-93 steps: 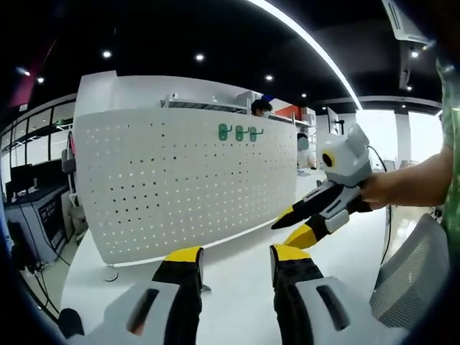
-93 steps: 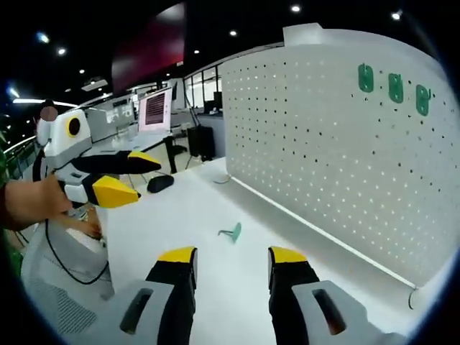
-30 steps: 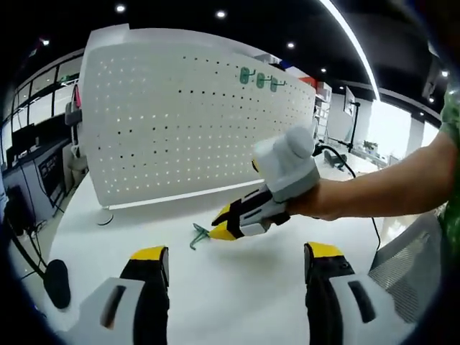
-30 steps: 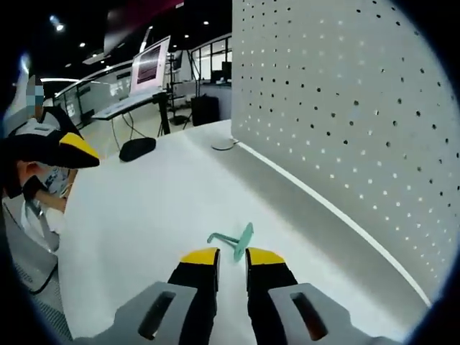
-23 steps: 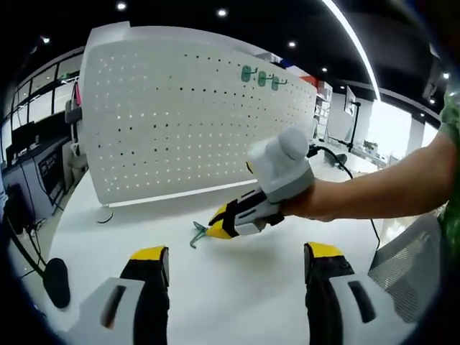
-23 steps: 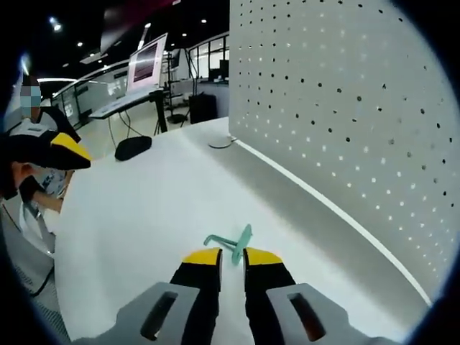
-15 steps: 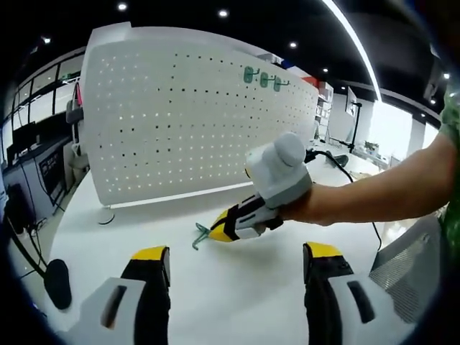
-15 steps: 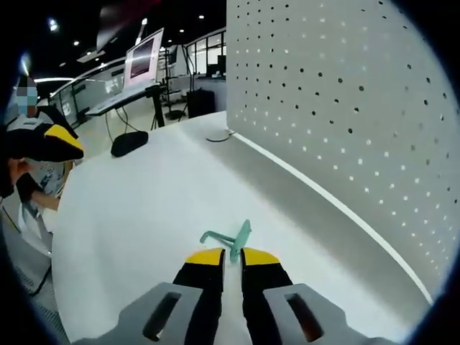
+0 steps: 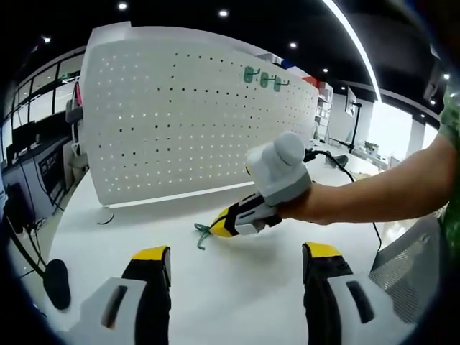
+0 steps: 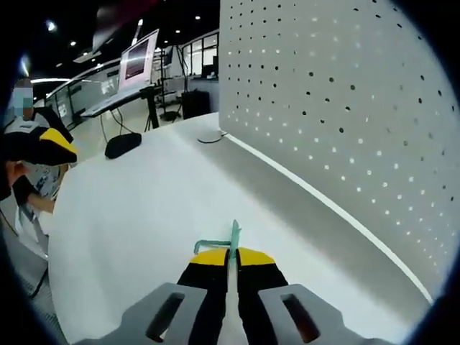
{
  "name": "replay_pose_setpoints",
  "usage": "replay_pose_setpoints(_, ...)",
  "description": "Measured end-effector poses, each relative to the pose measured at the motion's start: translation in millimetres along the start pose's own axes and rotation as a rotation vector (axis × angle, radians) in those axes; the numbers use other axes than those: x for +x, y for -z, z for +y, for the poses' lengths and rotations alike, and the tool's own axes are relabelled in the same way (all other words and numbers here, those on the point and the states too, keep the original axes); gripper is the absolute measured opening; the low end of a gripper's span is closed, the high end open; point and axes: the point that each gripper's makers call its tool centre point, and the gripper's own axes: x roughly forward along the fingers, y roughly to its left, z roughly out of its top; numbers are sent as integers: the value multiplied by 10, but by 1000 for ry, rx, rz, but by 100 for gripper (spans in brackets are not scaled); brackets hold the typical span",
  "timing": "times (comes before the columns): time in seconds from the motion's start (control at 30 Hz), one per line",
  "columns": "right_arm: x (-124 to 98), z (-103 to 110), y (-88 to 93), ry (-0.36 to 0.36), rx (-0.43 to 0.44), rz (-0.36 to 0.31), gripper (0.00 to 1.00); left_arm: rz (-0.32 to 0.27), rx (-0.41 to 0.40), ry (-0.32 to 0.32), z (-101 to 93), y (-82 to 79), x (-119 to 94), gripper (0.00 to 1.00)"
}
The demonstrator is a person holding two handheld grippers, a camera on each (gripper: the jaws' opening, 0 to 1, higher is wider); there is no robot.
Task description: Insert the hook assembly into the mounting plate slot until the hook locks in place.
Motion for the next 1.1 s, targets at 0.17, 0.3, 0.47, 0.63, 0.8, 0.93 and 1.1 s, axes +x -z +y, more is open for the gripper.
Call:
replay_pose_setpoints(0.17, 11, -3, 11, 1, -17, 6, 3, 0, 0, 2, -1, -1, 1, 76)
replay_pose_setpoints(0.3, 12, -17, 12, -1, -15, 6, 2, -3, 1, 3, 0, -8, 2, 76)
replay_pose_setpoints(0.47, 4, -58, 10, -5, 7, 7, 0, -2, 5, 2, 8, -12, -1, 76)
replay_pose_setpoints(0.63, -6, -67, 17, -9, 12, 11, 0, -2, 15, 5, 7, -28, 2, 76)
replay_pose_setpoints(0.8, -32, -66, 37, -26, 32, 24, 0, -3, 26, 7, 1, -49, -2, 76)
replay_pose_setpoints(0.93, -67, -62, 59, -38, 43, 36, 0, 1, 39, 11, -8, -47, -5, 76)
replay_pose_setpoints(1.1, -147, -73, 75, -48, 47, 47, 0, 6, 64, 20, -39, -63, -8, 75)
